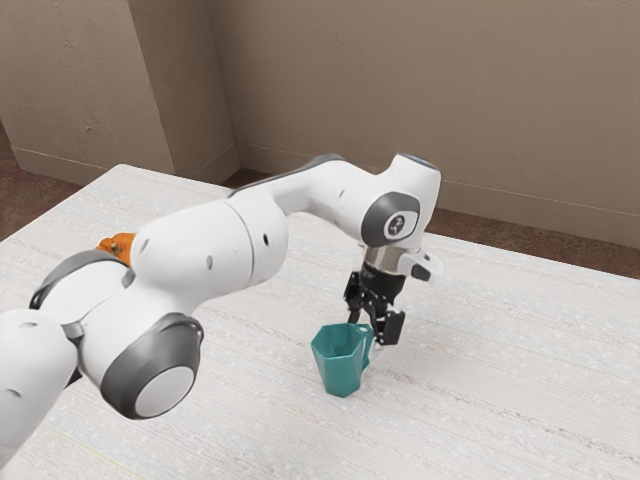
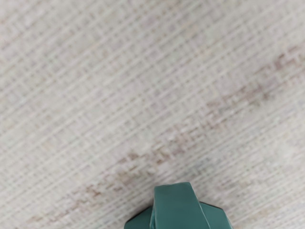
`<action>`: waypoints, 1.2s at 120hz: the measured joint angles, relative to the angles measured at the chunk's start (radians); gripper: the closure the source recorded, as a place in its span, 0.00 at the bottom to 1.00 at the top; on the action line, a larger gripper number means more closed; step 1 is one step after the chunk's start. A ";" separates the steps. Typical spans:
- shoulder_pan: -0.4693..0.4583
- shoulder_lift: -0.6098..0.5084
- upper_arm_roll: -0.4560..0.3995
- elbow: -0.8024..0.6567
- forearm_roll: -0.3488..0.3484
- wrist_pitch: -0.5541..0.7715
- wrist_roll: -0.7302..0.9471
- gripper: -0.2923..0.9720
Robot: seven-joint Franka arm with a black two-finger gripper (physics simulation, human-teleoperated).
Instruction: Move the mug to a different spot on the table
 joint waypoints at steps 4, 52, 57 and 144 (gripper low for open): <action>0.000 0.000 0.000 0.000 -0.001 -0.001 0.000 0.29; 0.002 -0.003 -0.001 0.000 -0.010 -0.023 -0.007 0.54; 0.002 -0.003 -0.001 0.000 -0.010 -0.024 -0.008 0.57; -0.010 -0.011 0.072 0.021 -0.012 -0.131 -0.028 0.75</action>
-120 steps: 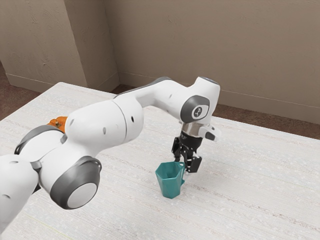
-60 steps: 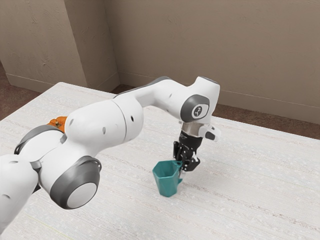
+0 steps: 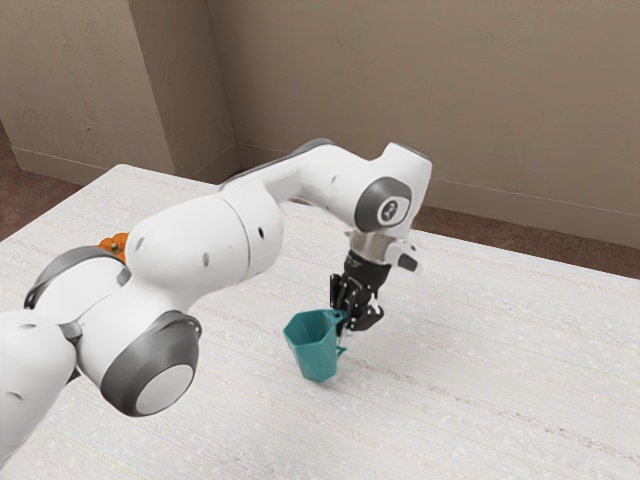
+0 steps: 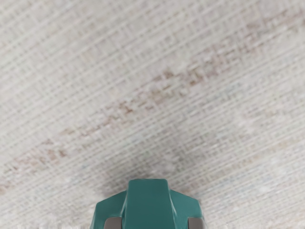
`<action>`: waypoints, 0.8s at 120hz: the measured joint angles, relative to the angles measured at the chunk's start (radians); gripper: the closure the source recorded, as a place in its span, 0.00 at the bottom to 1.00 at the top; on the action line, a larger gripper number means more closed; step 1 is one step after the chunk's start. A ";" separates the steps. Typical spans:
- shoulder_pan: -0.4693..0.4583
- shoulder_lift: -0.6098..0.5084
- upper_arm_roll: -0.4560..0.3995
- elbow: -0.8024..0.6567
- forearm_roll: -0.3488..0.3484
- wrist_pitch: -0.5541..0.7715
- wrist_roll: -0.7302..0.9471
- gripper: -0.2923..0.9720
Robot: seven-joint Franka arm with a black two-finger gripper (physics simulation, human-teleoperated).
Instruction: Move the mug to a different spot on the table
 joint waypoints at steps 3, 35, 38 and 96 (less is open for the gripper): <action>0.000 -0.002 0.002 0.000 0.010 -0.011 -0.001 0.75; 0.045 -0.020 0.006 0.016 0.113 -0.076 0.010 0.79; 0.050 -0.021 0.006 0.018 0.121 -0.079 0.013 0.79; 0.139 -0.032 0.030 0.056 0.255 -0.075 0.145 0.80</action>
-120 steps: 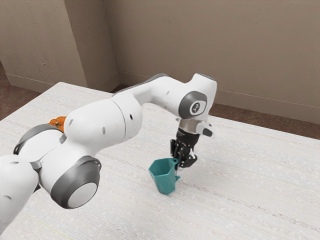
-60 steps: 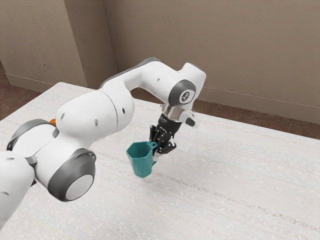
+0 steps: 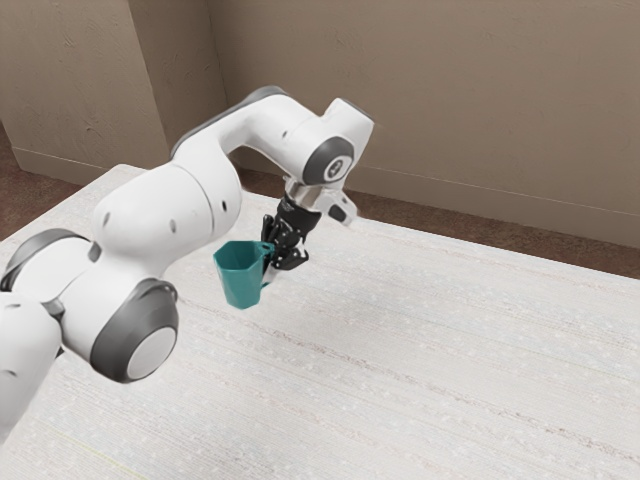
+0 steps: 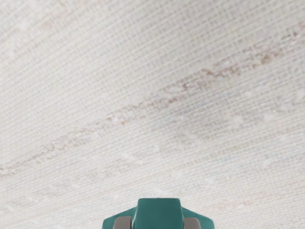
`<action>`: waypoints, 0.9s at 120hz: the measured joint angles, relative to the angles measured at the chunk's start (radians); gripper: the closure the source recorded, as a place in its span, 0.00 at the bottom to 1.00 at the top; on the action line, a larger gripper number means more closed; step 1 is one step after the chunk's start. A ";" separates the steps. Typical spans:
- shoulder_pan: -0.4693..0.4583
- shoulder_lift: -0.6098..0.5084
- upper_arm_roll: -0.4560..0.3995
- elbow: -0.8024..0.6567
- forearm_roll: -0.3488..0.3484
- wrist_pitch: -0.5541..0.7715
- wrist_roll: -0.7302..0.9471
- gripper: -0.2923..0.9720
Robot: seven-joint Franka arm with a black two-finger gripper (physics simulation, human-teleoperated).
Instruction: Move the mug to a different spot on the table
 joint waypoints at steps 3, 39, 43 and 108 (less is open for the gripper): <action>0.005 0.000 0.000 0.000 0.001 0.004 0.010 0.80; 0.036 0.007 -0.015 -0.025 -0.008 0.055 0.113 0.80; 0.036 0.007 -0.015 -0.036 -0.011 0.060 0.121 0.80; 0.041 0.039 -0.032 -0.106 -0.036 0.130 0.206 0.79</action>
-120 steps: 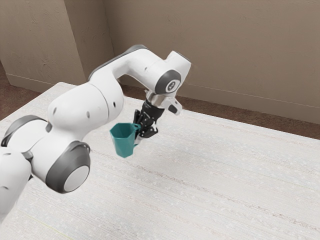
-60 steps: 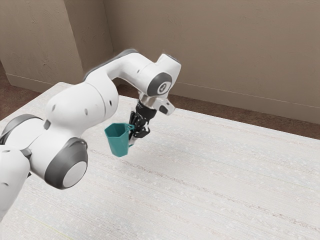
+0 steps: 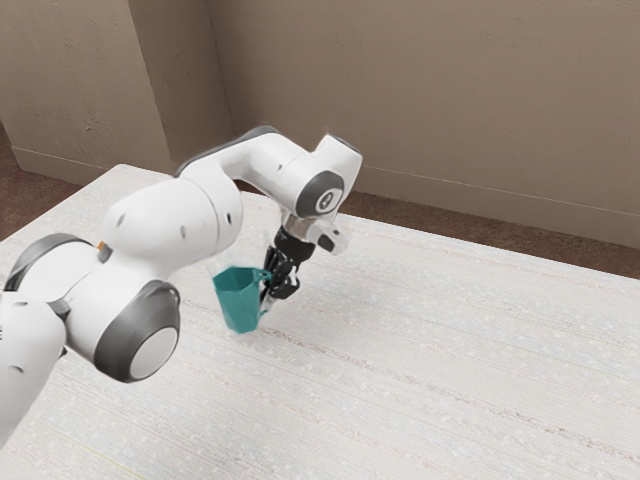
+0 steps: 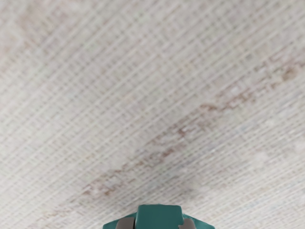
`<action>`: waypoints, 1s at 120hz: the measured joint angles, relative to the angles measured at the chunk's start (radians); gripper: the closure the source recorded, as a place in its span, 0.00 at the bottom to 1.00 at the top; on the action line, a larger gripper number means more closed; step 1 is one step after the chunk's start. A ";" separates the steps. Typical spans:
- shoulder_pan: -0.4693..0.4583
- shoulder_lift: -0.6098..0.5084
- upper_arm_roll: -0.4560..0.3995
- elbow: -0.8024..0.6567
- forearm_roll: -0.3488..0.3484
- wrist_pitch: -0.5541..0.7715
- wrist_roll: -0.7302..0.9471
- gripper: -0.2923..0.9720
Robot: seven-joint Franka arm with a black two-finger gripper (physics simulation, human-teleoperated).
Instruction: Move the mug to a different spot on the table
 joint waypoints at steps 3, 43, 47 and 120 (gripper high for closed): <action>0.001 0.001 -0.002 -0.003 -0.001 0.003 0.002 0.79; 0.009 0.025 -0.006 -0.014 -0.005 0.031 0.023 0.80; 0.009 0.026 -0.006 -0.014 -0.006 0.033 0.024 0.79; 0.024 -0.120 -0.015 -0.019 -0.105 0.096 0.041 0.27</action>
